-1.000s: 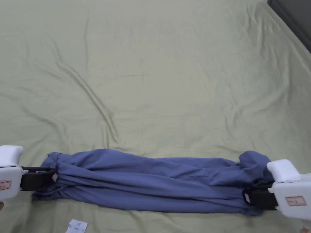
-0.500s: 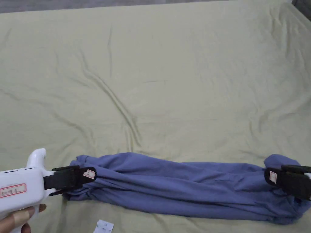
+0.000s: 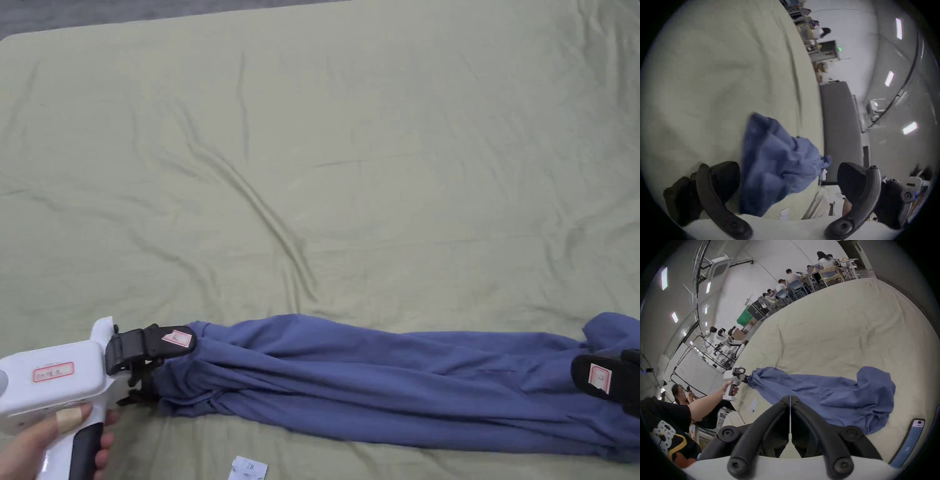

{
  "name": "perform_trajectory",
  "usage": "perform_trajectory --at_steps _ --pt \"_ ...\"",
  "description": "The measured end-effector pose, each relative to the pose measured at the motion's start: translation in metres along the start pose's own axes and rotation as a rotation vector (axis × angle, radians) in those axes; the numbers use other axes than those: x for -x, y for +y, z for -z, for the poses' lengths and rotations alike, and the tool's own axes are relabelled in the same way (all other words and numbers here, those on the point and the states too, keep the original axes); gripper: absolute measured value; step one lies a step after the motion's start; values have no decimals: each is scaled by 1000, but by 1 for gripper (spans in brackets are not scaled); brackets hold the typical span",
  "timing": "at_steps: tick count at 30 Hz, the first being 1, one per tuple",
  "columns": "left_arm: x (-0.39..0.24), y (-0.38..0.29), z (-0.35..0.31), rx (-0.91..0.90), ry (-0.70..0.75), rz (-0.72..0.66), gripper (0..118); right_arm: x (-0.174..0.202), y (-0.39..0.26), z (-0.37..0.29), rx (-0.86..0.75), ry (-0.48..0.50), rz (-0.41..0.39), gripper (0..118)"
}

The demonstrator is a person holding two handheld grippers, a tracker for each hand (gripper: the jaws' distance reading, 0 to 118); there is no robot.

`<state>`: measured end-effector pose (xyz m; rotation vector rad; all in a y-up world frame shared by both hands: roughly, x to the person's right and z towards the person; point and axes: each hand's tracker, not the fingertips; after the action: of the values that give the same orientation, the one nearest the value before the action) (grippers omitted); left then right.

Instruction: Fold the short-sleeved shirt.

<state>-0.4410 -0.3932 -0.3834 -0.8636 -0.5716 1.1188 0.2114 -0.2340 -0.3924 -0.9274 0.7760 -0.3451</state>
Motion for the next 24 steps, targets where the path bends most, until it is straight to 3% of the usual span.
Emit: perform_trajectory --at_steps 4,6,7,8,10,11,13,18,24 --pt "2 -3 25 10 -25 -3 118 3 -1 0 14 8 -16 4" --pt "2 -3 31 15 -121 -19 114 5 0 1 21 9 -22 4" --pt "0 -13 38 29 -179 -102 85 5 0 1 22 7 -23 4" --pt "-1 -16 42 36 -163 -126 12 6 0 1 22 7 -23 4" --pt "-13 -23 49 19 139 -12 12 6 1 0 18 10 -21 4" --pt "-10 -21 48 18 147 -41 12 6 1 -1 15 11 -20 4" --pt "-10 -21 32 -51 30 -134 12 8 2 -3 12 11 -19 4" --pt "-40 -5 -35 -190 -12 -82 12 7 4 -11 -6 9 -20 4" --pt "-67 18 -105 -286 119 -25 12 8 6 -9 -41 38 13 4"
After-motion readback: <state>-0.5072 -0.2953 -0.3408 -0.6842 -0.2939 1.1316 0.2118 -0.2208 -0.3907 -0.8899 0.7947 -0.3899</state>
